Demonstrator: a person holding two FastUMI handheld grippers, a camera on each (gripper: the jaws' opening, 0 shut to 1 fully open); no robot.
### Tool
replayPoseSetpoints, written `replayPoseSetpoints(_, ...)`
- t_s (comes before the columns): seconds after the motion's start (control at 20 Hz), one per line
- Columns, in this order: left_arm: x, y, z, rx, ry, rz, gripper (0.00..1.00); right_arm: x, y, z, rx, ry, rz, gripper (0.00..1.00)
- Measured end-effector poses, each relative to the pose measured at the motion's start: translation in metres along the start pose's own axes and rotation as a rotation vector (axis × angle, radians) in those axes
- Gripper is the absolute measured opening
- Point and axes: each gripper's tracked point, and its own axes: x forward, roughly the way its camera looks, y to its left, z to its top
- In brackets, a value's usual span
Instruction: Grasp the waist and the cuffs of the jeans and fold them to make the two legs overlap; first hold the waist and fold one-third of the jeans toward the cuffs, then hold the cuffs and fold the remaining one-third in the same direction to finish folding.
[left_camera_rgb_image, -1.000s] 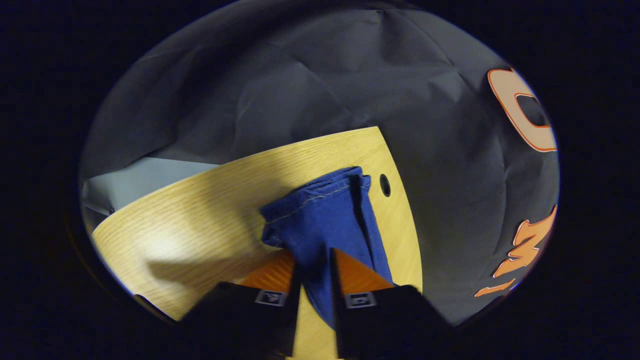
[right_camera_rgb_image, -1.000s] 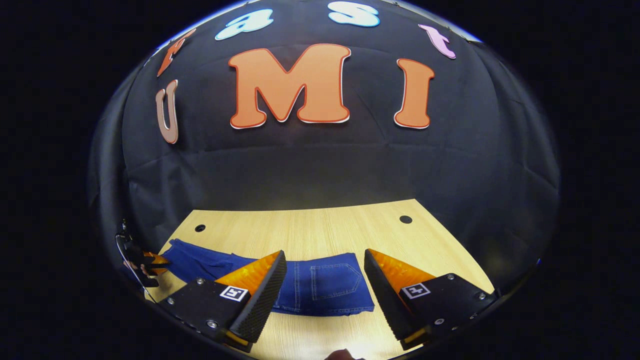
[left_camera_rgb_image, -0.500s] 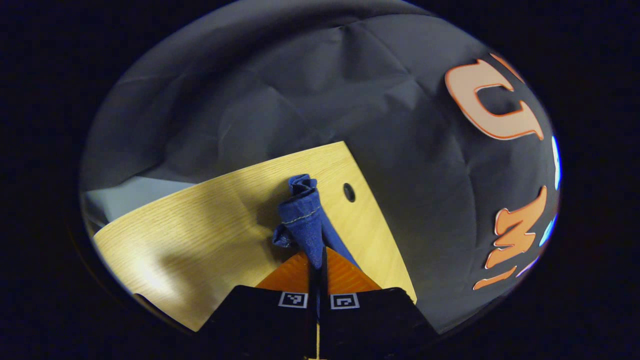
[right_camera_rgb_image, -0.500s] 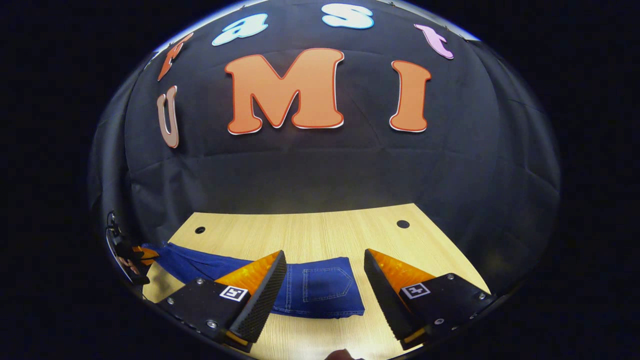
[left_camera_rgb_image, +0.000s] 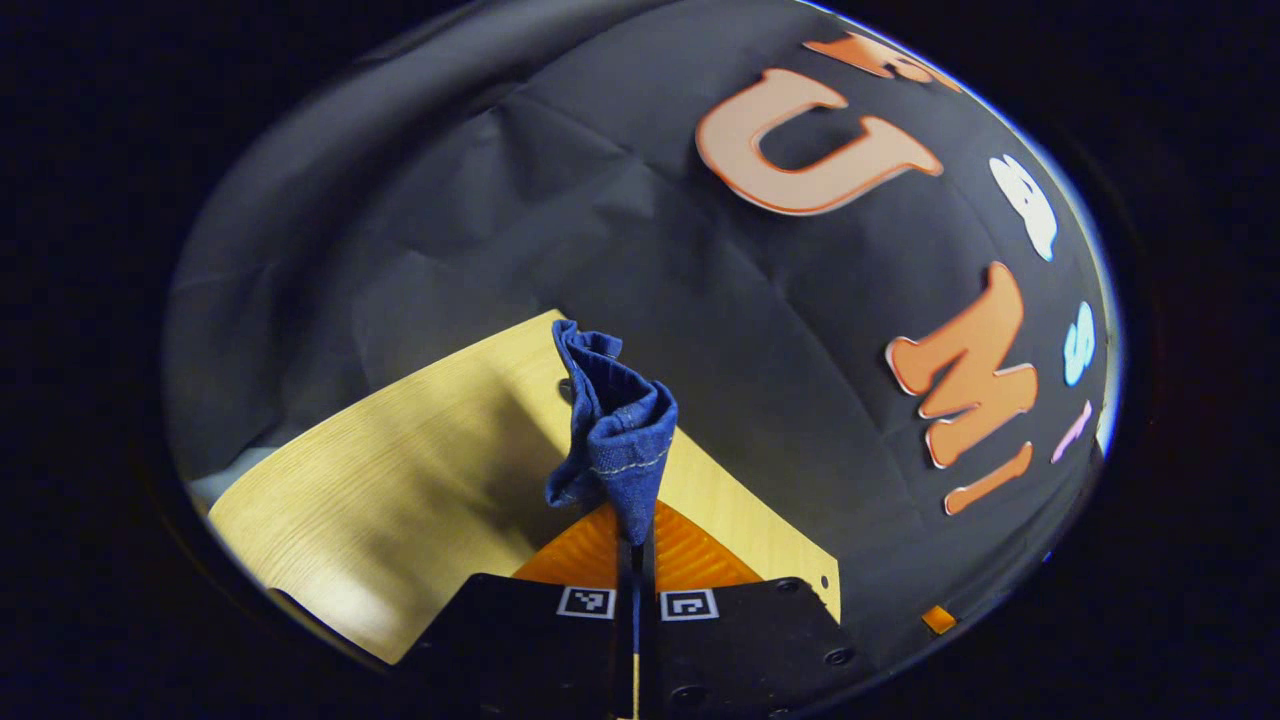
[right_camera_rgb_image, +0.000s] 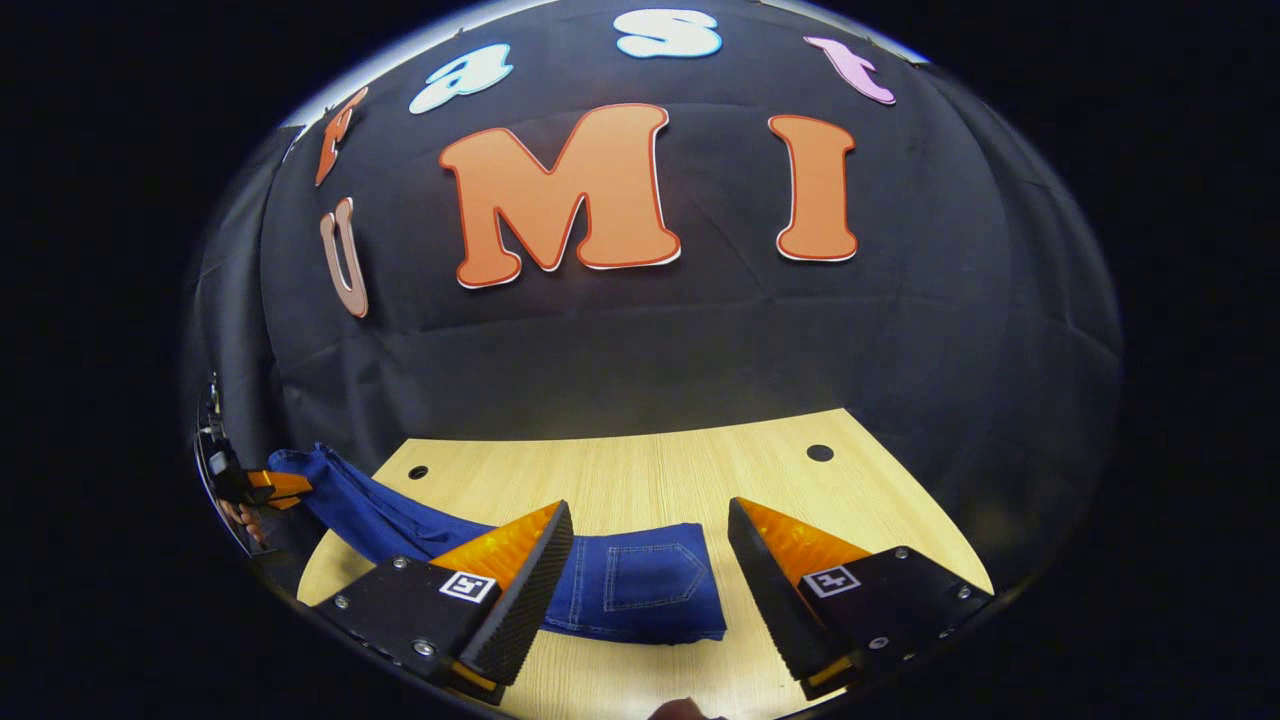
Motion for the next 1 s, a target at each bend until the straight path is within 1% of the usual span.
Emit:
replayPoseSetpoints(0.15, -0.006, -0.059, -0.007, 0.109, 0.004, -0.059, 0.02, -0.001, -0.008, 0.001, 0.007, -0.005, 0.015, 0.96)
replayPoseSetpoints(0.3, -0.006, -0.113, -0.025, 0.196, 0.029, -0.115, 0.02, -0.004, -0.018, 0.003, 0.022, -0.010, 0.023, 0.96)
replayPoseSetpoints(0.45, -0.001, -0.158, -0.047, 0.241, 0.065, -0.160, 0.02, -0.006, -0.031, 0.005, 0.024, -0.022, 0.026, 0.96)
replayPoseSetpoints(0.8, 0.036, -0.232, -0.112, 0.318, 0.168, -0.217, 0.02, -0.005, -0.063, 0.003, 0.066, -0.021, 0.026, 0.96)
replayPoseSetpoints(1.0, 0.057, -0.259, -0.150, 0.394, 0.229, -0.212, 0.02, -0.002, -0.082, 0.000, 0.087, -0.011, 0.024, 0.96)
